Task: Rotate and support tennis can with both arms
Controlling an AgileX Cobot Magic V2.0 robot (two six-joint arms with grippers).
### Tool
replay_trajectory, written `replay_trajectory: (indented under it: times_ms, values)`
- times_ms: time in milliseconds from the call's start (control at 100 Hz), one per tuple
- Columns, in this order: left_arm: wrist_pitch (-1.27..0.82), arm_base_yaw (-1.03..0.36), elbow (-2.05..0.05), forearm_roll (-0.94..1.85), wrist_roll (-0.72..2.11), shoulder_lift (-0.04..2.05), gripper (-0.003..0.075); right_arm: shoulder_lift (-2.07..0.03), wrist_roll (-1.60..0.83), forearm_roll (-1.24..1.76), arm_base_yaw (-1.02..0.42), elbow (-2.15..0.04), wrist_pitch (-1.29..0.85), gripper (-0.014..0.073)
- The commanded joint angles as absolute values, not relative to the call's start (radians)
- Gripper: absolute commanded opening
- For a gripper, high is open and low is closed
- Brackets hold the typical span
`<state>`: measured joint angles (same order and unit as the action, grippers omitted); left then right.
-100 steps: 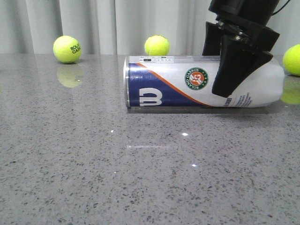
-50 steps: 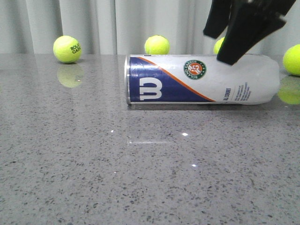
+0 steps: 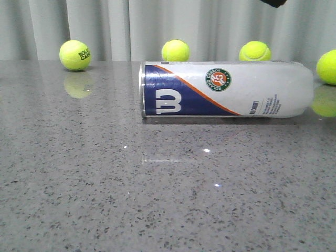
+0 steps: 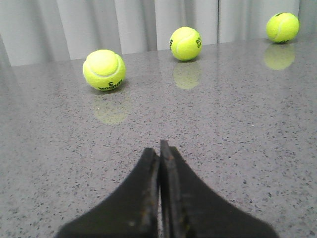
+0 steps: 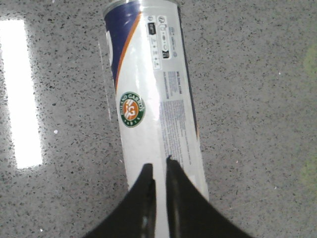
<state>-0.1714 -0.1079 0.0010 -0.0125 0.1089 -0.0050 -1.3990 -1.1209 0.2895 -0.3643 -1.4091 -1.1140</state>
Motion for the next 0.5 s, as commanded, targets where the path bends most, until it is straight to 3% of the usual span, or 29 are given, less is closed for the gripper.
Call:
replay_trajectory:
  times_ms: [0, 180, 400, 490]
  values:
    - [-0.093, -0.108, 0.045, -0.009, 0.101, -0.038, -0.0018, -1.356, -1.115, 0.303, -0.363, -1.446, -1.092, -0.0069]
    - [-0.093, -0.108, 0.045, -0.009, 0.101, -0.038, -0.0018, -1.340, -0.986, 0.317, -0.362, -1.446, -1.137, -0.0067]
    - [-0.093, -0.108, 0.045, -0.009, 0.101, -0.038, -0.0019, -1.332, -0.244, 0.322, -0.359, -1.446, -1.113, -0.0067]
    - [-0.093, -0.108, 0.045, -0.009, 0.101, -0.038, -0.0018, -1.327, -0.085, 0.322, -0.359, -1.446, -1.109, -0.0067]
